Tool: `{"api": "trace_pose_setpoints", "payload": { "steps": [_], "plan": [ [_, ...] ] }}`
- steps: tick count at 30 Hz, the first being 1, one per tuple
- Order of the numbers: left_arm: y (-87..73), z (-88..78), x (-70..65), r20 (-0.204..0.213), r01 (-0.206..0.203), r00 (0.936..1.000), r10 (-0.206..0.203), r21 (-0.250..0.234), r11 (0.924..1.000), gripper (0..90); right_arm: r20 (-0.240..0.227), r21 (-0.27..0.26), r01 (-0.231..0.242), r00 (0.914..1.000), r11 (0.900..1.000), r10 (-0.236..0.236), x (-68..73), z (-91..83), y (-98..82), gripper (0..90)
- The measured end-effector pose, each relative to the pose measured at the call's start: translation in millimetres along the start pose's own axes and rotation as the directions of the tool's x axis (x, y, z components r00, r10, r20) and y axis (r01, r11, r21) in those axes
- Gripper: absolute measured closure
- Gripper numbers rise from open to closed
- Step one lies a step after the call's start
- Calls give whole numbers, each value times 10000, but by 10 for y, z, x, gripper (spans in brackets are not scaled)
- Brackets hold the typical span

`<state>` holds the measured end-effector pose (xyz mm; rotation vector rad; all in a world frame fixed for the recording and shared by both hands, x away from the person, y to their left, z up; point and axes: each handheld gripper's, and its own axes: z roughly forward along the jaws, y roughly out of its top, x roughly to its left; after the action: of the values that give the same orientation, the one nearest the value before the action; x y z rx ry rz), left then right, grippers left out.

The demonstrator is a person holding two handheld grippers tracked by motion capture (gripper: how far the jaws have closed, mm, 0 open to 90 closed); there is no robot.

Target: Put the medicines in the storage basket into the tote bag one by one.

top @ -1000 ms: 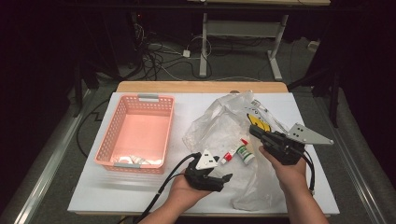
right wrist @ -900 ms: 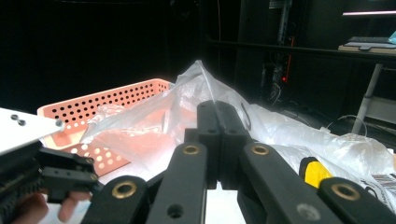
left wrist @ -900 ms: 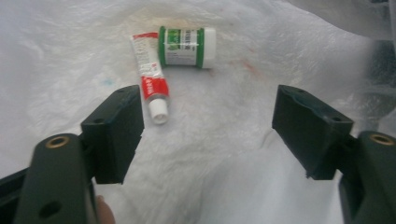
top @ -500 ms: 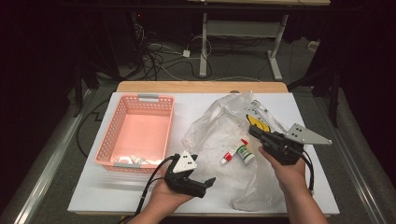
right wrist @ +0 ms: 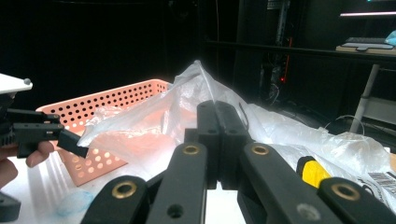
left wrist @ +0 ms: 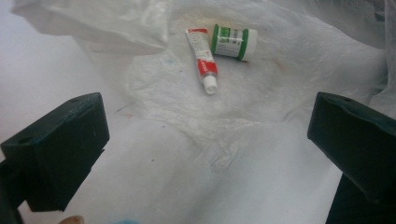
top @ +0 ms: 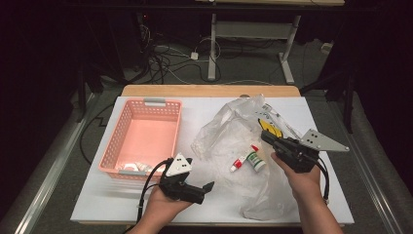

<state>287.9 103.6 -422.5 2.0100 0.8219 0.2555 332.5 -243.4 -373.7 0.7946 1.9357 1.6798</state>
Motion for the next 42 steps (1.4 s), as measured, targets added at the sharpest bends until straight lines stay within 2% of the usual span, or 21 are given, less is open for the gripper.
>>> {"api": "trace_pose_setpoints", "payload": {
  "steps": [4,11,15,17,21,25,29,36,42],
  "plan": [
    [-5,-79,74,-346,-64,9994,64,8,10000,0,6,3,1,10000,10000,-1,-2,-5,3,900],
    [-27,-194,219,-858,60,9963,-66,-66,10000,0,16,-13,23,10000,10000,-23,-5,-4,5,900],
    [-43,-275,336,-1157,313,9927,-331,-171,9994,0,35,-15,-5,10000,10000,5,-13,-4,1,900],
    [-53,-321,399,-1398,410,9892,-434,-205,9990,0,38,6,-21,10000,10000,21,-16,-1,-6,900],
    [-79,-421,553,-1629,712,9839,-732,-181,9973,0,40,31,-27,10000,10000,27,-19,2,-9,900],
    [-123,-514,687,-2094,913,9736,-912,-91,9958,0,37,13,-5,10000,10000,5,-18,1,-8,900],
    [-177,-599,822,-2701,1032,9578,-986,28,9947,0,43,-2,9,10000,10000,-9,-18,-1,-6,900],
    [-277,-751,1038,-3159,1590,9368,-1507,8,9873,0,50,6,5,10000,10000,-5,-18,-4,-5,900],
    [-347,-873,1165,-3469,1939,9199,-1829,-30,9810,0,68,-9,-22,10000,10000,22,-19,-2,-5,900]
  ]
}}
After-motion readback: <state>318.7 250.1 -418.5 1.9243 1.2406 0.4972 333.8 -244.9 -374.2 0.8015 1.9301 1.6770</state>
